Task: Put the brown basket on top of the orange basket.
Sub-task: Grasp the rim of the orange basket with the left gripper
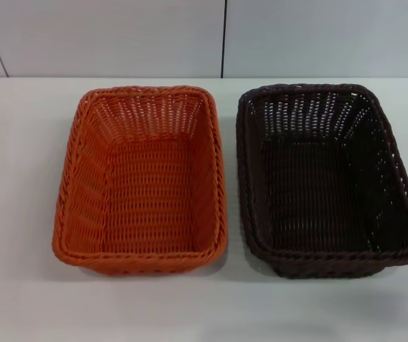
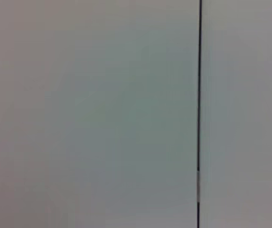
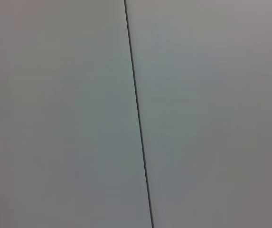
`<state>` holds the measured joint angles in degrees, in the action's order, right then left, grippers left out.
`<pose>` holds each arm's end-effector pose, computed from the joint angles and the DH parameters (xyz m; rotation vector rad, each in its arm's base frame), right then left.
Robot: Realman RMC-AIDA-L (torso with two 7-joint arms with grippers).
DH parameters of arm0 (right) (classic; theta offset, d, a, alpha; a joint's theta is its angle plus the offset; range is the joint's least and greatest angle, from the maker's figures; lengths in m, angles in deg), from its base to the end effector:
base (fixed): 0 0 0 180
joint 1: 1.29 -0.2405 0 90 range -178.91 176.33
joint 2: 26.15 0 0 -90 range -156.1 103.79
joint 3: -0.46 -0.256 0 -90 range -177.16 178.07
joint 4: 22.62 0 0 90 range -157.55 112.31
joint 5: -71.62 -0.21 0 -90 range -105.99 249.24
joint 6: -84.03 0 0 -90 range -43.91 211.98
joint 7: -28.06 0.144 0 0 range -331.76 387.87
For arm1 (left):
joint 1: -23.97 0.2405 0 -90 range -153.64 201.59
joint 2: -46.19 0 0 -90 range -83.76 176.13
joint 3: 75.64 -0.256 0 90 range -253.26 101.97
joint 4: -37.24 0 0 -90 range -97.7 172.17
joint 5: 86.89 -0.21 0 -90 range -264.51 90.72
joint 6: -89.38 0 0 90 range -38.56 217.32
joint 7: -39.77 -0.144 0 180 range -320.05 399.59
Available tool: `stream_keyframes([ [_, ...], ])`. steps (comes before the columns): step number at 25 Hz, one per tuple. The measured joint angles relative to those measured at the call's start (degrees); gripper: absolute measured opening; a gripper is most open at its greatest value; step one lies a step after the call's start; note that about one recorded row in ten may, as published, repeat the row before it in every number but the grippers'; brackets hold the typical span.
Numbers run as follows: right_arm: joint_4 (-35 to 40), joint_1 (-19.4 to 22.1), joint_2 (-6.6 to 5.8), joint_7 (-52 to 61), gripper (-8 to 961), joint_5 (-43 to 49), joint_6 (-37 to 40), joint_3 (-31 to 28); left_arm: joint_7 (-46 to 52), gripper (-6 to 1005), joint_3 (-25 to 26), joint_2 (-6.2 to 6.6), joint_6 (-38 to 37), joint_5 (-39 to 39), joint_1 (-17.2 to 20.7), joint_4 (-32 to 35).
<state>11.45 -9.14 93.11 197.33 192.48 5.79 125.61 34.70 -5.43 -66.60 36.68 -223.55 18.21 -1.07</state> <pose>0.3202 0.2746 0.0272 -1.1142 0.4611 0.7624 -0.3711 0.3003 0.0613 -1.2870 -0.6097 -0.5648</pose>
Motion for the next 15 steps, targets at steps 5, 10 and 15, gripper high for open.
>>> stream_keyframes([
  [5, 0.22, -0.02, -0.04, 0.0, 753, -0.03, 0.05, 0.05, -3.73, 810, 12.27, 2.16, 34.22, -9.11, 6.52, -28.45],
  [10, 0.39, 0.0, -0.07, 0.0, 753, -0.05, 0.14, 0.03, -6.48, 809, 21.15, -0.09, 63.92, -12.71, 8.03, -47.81],
  [15, 0.43, -0.14, -0.09, 0.0, 754, -0.08, 0.31, 0.05, -12.81, 803, 28.16, -4.82, 89.86, -12.83, 5.44, -59.76],
])
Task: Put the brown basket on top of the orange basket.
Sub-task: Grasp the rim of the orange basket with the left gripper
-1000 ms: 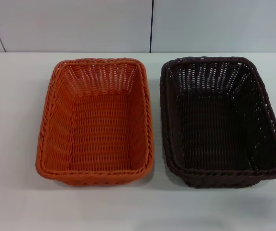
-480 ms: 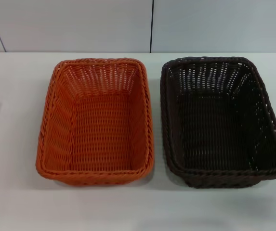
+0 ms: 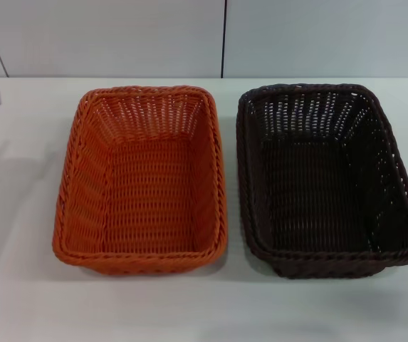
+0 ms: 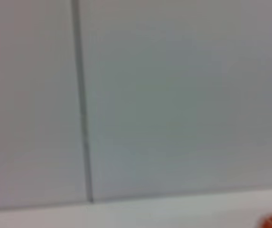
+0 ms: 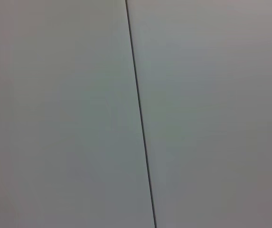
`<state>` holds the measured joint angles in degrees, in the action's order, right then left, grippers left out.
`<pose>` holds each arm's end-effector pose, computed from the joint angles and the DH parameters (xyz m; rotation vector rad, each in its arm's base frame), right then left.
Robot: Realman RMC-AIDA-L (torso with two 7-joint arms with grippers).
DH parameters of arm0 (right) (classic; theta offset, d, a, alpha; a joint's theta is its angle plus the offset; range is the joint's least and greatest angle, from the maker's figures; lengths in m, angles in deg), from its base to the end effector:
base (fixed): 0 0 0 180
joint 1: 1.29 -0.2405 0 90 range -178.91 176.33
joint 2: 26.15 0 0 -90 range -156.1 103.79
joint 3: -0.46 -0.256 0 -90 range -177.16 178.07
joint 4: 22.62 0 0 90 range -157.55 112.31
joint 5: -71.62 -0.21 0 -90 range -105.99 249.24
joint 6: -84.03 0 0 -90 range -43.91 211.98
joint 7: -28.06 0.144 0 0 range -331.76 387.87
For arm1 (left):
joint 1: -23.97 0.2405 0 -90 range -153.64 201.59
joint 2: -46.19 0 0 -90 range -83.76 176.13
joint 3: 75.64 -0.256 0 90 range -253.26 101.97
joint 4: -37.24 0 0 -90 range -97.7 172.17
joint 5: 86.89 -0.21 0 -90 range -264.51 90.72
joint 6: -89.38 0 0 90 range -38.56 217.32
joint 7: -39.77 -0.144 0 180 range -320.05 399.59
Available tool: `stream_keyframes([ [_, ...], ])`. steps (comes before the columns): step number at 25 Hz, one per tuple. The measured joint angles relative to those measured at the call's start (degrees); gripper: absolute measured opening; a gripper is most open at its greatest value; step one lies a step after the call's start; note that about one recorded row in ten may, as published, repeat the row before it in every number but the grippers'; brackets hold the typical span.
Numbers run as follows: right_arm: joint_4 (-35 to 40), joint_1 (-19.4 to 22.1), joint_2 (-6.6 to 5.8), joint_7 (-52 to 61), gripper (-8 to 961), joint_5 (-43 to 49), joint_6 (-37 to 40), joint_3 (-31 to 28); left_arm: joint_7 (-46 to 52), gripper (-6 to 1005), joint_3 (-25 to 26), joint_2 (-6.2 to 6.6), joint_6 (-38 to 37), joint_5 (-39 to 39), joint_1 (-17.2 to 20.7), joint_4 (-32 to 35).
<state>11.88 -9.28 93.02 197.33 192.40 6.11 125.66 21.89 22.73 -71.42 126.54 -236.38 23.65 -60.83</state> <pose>0.3187 0.2764 0.0271 -1.1161 0.4636 0.7688 -0.2525 0.3364 0.1127 -1.7172 -0.8815 -0.2447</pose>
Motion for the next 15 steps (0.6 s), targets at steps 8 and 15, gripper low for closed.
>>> stream_keyframes([
  [8, -0.06, -0.23, 0.0, 0.0, 754, -0.02, 1.06, 0.04, 0.39, 792, 1.33, -0.46, 22.51, -0.5, -7.28, -5.37],
  [15, -0.22, 0.17, 0.01, 0.02, 753, -0.02, 1.14, 0.04, 0.47, 783, -1.18, -0.58, 28.39, -3.53, -11.21, -1.63],
])
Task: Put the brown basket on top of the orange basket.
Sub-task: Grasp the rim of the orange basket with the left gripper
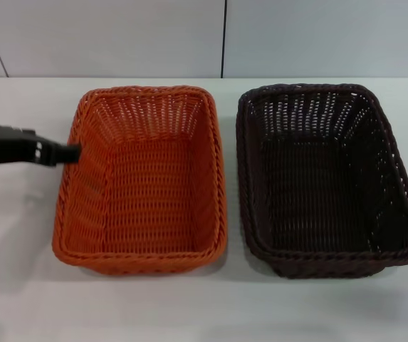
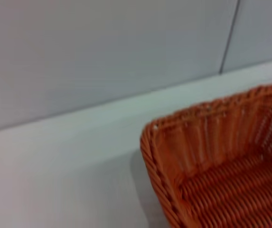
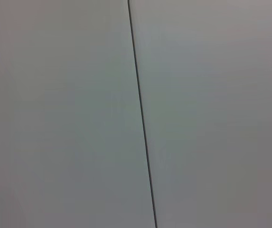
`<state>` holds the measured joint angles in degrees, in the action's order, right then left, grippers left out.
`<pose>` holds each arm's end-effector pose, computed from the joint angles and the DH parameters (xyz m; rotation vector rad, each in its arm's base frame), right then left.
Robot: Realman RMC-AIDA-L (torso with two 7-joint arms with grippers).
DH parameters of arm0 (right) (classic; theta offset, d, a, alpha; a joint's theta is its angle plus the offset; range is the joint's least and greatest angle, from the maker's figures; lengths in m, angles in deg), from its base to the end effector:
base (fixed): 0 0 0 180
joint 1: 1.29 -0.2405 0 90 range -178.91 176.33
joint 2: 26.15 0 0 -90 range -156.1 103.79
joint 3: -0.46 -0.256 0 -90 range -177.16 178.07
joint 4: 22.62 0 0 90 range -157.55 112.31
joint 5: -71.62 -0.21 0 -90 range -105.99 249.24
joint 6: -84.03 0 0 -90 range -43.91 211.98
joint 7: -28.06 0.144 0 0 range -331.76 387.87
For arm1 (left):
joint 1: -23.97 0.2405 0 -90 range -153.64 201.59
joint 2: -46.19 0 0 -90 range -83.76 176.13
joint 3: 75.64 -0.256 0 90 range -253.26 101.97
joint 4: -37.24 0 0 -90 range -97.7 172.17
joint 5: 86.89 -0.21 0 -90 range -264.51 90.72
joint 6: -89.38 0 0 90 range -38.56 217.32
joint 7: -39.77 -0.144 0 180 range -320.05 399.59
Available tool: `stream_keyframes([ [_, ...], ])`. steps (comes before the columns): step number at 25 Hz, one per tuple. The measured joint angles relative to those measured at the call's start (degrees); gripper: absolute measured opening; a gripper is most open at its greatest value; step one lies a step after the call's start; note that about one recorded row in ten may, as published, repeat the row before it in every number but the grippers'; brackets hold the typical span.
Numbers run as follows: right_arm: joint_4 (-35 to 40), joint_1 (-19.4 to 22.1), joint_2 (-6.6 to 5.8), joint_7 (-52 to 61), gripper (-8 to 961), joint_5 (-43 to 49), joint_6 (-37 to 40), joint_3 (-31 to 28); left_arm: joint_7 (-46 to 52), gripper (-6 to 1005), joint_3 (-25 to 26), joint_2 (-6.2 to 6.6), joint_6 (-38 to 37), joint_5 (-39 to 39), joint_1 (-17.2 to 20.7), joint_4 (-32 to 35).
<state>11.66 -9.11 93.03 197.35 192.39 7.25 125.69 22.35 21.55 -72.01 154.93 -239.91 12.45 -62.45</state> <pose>0.3218 0.2760 0.0247 -1.1284 0.4808 0.7535 -0.2125 0.3399 0.0660 -2.0504 -0.9821 0.0375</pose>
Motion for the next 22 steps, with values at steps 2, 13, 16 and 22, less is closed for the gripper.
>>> stream_keyframes([
  [2, -0.02, 0.03, 0.02, 0.01, 753, 0.01, 0.0, 0.0, 0.01, 780, -0.23, -0.03, 1.06, -0.59, -1.3, 1.54],
  [13, -0.3, 0.16, 0.08, 0.07, 754, 0.0, 0.05, 0.31, 0.05, 765, -0.29, -0.01, 2.77, -2.23, -7.84, 12.0],
  [16, -0.34, 0.17, 0.08, 0.07, 754, -0.01, 0.06, 0.42, 0.45, 761, -0.48, -0.03, 2.79, -2.24, -10.03, 15.15],
  [22, -0.47, 0.17, 0.08, 0.07, 753, -0.01, 0.06, 0.44, 0.76, 753, -0.33, -0.03, 2.36, -2.51, -12.89, 20.13],
])
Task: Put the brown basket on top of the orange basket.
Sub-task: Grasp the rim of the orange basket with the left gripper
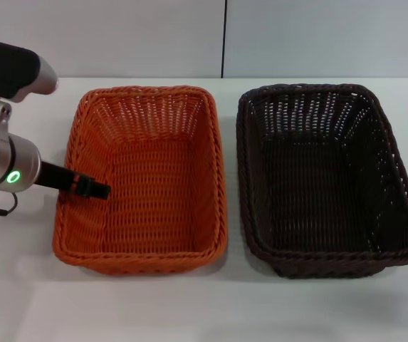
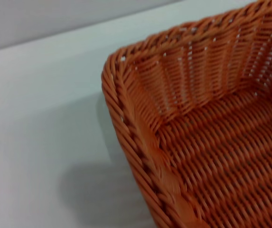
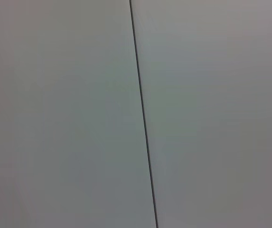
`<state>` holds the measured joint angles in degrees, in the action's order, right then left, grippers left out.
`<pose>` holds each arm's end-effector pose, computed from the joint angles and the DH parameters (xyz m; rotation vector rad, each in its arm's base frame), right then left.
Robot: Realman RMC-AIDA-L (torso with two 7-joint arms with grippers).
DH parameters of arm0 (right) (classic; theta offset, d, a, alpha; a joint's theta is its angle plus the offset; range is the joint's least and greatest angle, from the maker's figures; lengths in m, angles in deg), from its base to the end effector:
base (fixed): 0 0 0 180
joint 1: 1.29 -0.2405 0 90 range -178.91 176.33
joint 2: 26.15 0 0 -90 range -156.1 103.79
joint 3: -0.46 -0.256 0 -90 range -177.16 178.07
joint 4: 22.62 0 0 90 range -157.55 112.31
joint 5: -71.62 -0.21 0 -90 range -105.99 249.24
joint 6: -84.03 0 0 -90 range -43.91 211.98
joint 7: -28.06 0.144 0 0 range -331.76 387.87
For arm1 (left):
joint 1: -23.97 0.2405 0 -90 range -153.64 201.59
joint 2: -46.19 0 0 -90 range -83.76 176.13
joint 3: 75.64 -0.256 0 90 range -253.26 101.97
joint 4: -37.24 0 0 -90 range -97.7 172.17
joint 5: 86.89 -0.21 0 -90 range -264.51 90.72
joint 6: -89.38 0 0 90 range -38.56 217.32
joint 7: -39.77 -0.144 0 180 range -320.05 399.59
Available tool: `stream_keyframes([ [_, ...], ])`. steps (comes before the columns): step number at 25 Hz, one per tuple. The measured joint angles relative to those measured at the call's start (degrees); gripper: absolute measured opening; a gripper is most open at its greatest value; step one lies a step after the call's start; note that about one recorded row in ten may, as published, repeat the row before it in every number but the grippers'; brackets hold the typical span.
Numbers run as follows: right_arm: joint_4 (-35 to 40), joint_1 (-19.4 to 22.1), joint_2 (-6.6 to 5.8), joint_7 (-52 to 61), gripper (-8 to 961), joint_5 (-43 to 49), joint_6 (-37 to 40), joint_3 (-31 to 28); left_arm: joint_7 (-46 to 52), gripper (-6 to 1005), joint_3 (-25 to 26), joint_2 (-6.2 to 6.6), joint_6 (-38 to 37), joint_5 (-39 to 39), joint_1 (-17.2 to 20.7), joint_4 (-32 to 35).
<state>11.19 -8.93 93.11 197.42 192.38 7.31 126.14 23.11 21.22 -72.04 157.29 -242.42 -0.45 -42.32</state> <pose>0.3235 0.2739 0.0224 -1.1375 0.4853 0.7451 -0.2279 0.3700 0.0170 -2.1495 -1.1022 0.2537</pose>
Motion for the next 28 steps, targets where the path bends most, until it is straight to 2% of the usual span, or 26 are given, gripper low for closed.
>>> stream_keyframes([
  [6, -0.07, 0.0, 0.0, 0.0, 754, 0.0, 0.0, 0.07, -0.11, 744, 0.0, 0.16, -0.34, -0.32, -1.73, 2.9],
  [12, -0.15, 0.03, 0.0, 0.0, 753, 0.02, -0.01, 0.09, -0.25, 736, -0.41, 0.11, -0.97, -2.44, -1.15, 1.38],
  [24, -0.16, 0.27, 0.0, 0.0, 754, 0.09, -0.45, 0.09, -1.55, 307, -0.97, 0.1, -0.36, -2.65, -0.2, -0.69],
  [28, -0.06, 0.43, 0.0, 0.0, 754, 0.13, -0.46, 0.14, -3.11, 286, -1.13, 0.18, 0.3, -2.58, 0.42, -2.71],
])
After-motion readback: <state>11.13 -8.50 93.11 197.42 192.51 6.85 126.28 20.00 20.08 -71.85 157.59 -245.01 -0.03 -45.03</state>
